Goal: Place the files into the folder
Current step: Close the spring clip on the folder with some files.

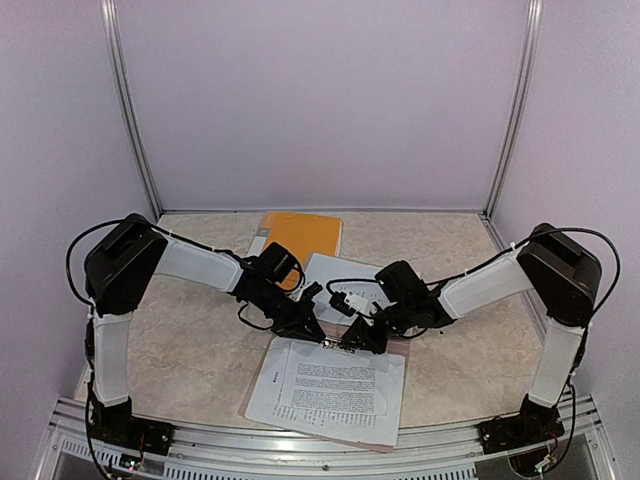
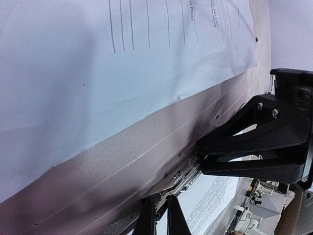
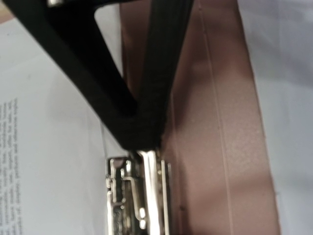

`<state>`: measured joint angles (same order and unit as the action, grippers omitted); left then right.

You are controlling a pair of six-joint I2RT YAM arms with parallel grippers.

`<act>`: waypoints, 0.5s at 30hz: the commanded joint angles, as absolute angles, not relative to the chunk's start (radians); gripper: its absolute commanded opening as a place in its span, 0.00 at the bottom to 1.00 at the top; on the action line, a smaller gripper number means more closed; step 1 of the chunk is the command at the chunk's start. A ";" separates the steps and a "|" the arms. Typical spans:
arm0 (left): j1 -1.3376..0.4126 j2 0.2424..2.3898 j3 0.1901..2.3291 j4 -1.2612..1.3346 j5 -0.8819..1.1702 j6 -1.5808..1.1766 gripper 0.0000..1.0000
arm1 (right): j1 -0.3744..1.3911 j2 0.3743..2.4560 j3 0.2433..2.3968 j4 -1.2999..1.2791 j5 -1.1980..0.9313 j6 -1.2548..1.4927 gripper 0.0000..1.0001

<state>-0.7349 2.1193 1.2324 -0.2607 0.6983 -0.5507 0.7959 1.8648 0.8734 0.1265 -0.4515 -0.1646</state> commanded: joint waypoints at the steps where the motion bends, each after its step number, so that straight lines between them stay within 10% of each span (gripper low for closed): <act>1: -0.736 2.402 1.082 -0.596 0.166 -0.581 0.00 | 0.811 1.930 0.850 -0.052 -0.368 -0.162 0.10; 15: -0.732 2.460 1.087 -0.579 0.139 -0.618 0.00 | 0.826 1.951 0.895 -0.112 -0.338 -0.173 0.09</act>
<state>-0.7189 2.1391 1.2251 -0.2310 0.7567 -0.5865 0.7998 1.8713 0.9127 0.0658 -0.4431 -0.1650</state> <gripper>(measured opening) 0.014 0.108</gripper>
